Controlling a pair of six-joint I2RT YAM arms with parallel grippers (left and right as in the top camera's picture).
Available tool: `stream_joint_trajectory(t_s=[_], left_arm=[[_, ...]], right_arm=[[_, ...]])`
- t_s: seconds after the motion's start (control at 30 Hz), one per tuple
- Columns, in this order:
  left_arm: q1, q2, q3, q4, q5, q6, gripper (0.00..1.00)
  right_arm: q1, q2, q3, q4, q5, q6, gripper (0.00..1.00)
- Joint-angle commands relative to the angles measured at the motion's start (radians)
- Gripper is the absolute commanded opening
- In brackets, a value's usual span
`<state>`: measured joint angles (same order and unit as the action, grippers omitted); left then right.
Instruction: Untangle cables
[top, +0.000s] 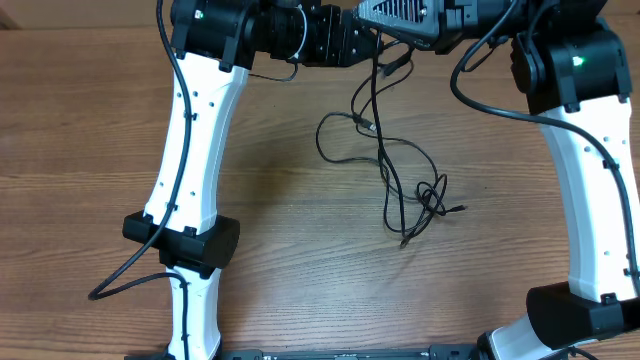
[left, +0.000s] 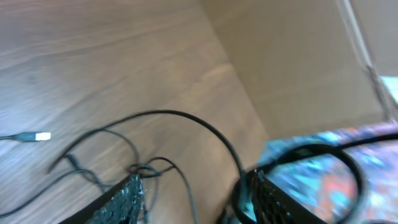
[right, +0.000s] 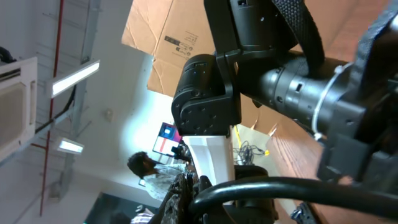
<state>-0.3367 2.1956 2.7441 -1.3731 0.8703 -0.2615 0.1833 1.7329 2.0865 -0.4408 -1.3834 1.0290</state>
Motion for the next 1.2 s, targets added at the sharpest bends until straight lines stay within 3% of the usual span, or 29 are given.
stream_joint_trajectory(t_s=[0.0, 0.27, 0.33, 0.73, 1.17], left_arm=[[0.003, -0.011, 0.006, -0.003, 0.182, 0.050, 0.58], [0.003, -0.011, 0.006, -0.027, 0.250, 0.164, 0.61], [0.003, -0.011, 0.006, -0.068, 0.250, 0.272, 0.61], [0.002, -0.011, 0.006, -0.155, 0.327, 0.622, 0.64], [0.002, -0.011, 0.006, -0.242, 0.341, 0.815, 0.64]], right_arm=[[-0.002, -0.004, 0.007, -0.026, -0.010, -0.063, 0.04], [-0.002, -0.004, 0.007, -0.034, -0.010, -0.096, 0.04], [-0.003, -0.004, 0.007, -0.034, -0.007, -0.091, 0.04], [-0.003, -0.004, 0.007, -0.034, -0.006, -0.092, 0.05], [-0.003, -0.004, 0.007, -0.033, 0.005, -0.092, 0.06]])
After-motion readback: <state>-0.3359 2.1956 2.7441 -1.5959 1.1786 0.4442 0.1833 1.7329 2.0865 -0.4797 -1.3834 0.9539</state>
